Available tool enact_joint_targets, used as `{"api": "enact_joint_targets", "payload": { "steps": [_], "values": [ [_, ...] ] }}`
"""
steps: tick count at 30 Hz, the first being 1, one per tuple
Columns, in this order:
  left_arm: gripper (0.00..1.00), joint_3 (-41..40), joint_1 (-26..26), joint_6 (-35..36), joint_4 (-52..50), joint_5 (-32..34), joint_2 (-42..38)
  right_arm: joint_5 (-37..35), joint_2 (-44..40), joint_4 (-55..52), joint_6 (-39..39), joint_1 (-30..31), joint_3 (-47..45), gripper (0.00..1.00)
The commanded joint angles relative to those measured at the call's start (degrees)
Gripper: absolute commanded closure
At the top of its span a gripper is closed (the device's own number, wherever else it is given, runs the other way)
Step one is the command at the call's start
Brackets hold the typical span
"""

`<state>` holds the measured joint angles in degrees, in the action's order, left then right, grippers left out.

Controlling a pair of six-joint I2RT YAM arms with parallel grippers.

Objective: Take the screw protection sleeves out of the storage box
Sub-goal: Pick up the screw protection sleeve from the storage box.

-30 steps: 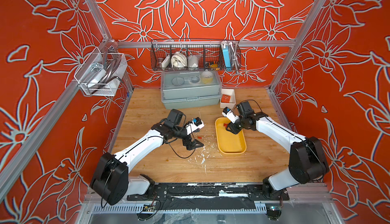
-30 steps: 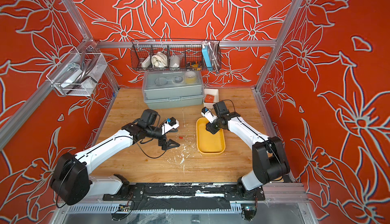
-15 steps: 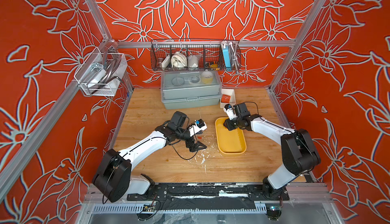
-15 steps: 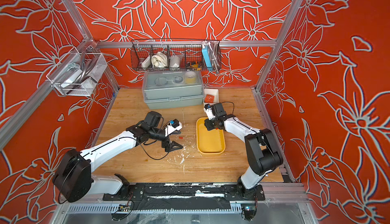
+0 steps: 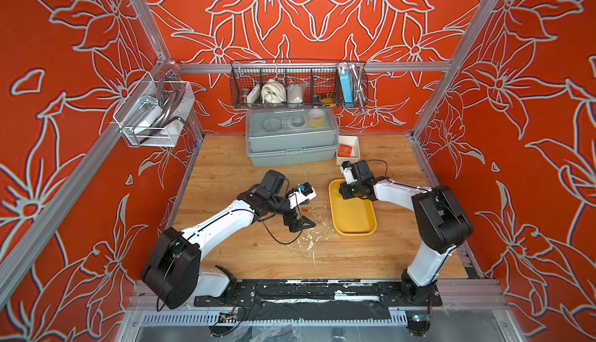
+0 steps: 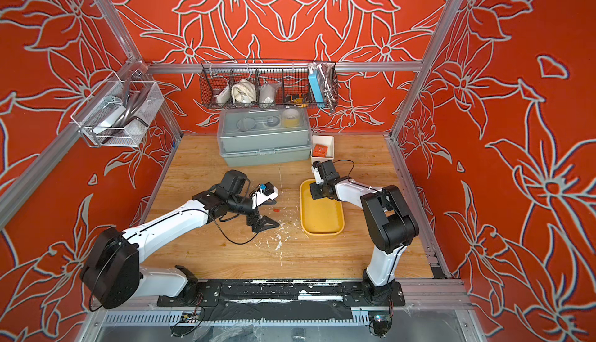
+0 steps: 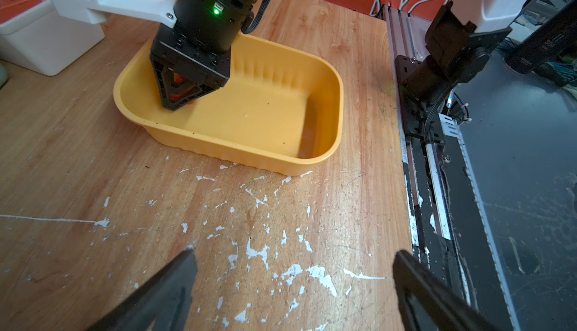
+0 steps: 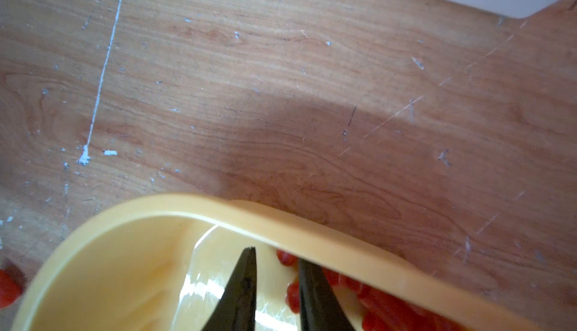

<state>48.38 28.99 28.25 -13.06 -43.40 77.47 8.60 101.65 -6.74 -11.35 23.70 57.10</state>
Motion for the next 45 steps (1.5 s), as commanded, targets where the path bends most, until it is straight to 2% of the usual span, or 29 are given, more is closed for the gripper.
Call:
{"api": "enact_joint_targets", "payload": {
  "steps": [1, 17, 24, 30, 33, 41, 45],
  "values": [
    [0.03, 0.11, 0.19, 1.18, -0.9, -0.11, -0.72, -1.92, 1.52, 0.79, -1.04, 0.37, 0.55, 0.77],
    [0.02, -0.05, 0.18, 2.56, -2.04, -0.11, -1.4, -5.35, 4.47, 1.34, -0.44, 1.33, 0.73, 0.78],
    [0.02, -0.35, 0.19, 3.47, -2.57, 0.15, -1.88, -5.79, 5.57, 0.92, 0.05, 2.0, 1.34, 0.86],
    [0.02, -0.26, 0.1, 3.65, -2.91, 0.49, -2.41, -3.83, 1.46, -0.25, 1.53, 1.92, 1.52, 0.95],
    [0.02, 0.12, 0.03, 2.39, -2.39, 2.88, -2.59, -1.35, -1.36, -1.07, 3.66, 1.93, 1.15, 0.98],
    [0.01, 1.07, -1.2, 1.1, -1.78, 6.37, -3.32, 4.08, -11.47, -5.41, 11.63, 1.64, -3.11, 1.0],
    [0.02, 1.41, -2.54, 1.63, -2.62, 6.75, -4.41, 11.84, -18.5, -8.99, 18.33, 1.49, -5.65, 1.0]
  ]
}}
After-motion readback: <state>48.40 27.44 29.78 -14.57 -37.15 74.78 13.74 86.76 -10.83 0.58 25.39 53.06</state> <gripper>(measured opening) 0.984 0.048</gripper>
